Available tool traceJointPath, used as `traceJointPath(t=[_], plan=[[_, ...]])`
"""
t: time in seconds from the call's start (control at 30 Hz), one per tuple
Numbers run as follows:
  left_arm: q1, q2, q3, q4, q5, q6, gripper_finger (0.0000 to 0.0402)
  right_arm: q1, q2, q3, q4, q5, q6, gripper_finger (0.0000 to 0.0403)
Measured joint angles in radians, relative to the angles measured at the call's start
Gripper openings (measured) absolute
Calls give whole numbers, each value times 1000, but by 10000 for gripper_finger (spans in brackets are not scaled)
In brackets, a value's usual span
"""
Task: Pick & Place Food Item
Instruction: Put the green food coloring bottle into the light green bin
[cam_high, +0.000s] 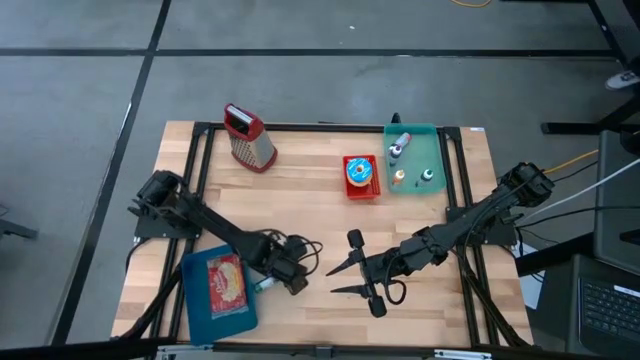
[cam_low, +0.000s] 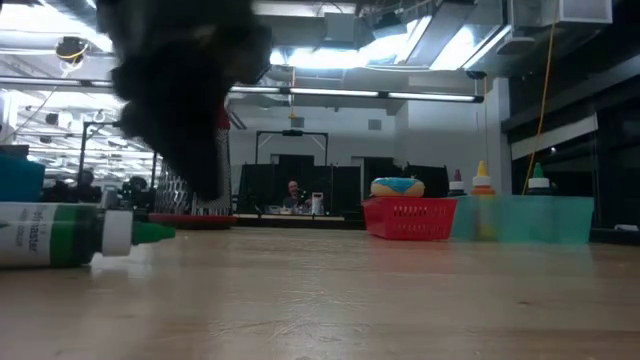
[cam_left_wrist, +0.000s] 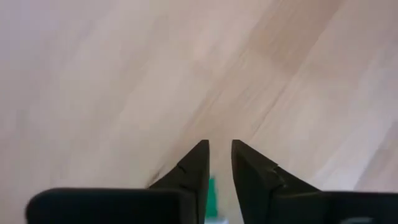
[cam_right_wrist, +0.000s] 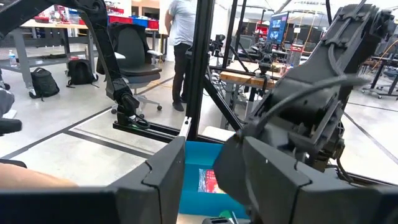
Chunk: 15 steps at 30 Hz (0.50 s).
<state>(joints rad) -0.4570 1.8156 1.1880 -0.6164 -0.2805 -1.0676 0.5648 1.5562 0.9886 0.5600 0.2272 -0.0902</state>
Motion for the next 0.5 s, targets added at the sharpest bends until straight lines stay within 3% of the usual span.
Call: traceJointPath(t=[0.17, 0.27, 0.5], plan=[[25, -1, 55, 9, -68, 78, 35, 0, 0, 0, 0, 0, 0, 165], [44, -1, 76, -8, 19, 94, 35, 0, 0, 0, -1, 0, 1, 165], [10, -3, 81, -118, 98, 81, 118, 0, 0, 0, -17, 0, 4, 165]])
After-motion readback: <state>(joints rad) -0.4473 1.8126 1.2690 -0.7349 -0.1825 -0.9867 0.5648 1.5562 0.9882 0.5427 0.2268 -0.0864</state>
